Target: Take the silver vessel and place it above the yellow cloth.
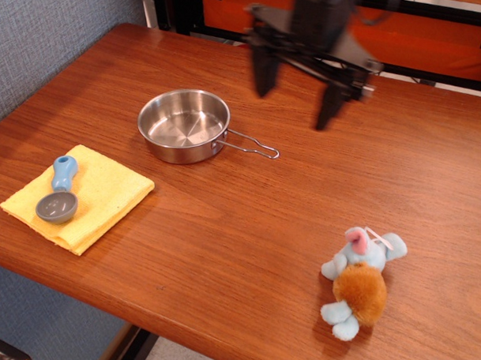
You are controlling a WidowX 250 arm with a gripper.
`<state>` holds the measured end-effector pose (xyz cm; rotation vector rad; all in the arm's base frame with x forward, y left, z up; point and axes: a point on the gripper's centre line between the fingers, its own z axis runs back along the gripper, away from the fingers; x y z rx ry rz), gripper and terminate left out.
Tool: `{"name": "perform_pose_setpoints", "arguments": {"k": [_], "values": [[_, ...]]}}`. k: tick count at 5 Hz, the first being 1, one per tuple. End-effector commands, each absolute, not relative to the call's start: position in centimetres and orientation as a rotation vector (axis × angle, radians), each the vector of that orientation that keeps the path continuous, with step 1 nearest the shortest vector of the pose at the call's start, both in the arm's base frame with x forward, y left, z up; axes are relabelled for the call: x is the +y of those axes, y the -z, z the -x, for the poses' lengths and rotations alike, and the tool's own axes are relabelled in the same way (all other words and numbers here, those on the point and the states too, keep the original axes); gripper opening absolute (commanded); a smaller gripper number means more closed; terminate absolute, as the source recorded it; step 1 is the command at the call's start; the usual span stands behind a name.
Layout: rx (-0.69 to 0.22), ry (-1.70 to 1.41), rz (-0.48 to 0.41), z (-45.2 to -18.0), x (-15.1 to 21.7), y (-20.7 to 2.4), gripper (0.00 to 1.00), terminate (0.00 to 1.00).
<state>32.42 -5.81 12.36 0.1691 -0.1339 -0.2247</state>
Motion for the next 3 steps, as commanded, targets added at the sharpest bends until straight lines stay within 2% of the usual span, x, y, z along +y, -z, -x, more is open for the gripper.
{"name": "perform_pose_setpoints", "arguments": {"k": [1, 2, 3], "values": [[-0.203, 0.371, -0.067, -28.34, -8.23, -15.36, 1.00, 0.00], [-0.203, 0.371, -0.067, -28.34, -8.23, -15.36, 1.00, 0.00], [-0.203, 0.371, -0.067, -28.34, -8.23, -15.36, 1.00, 1.00]]}}
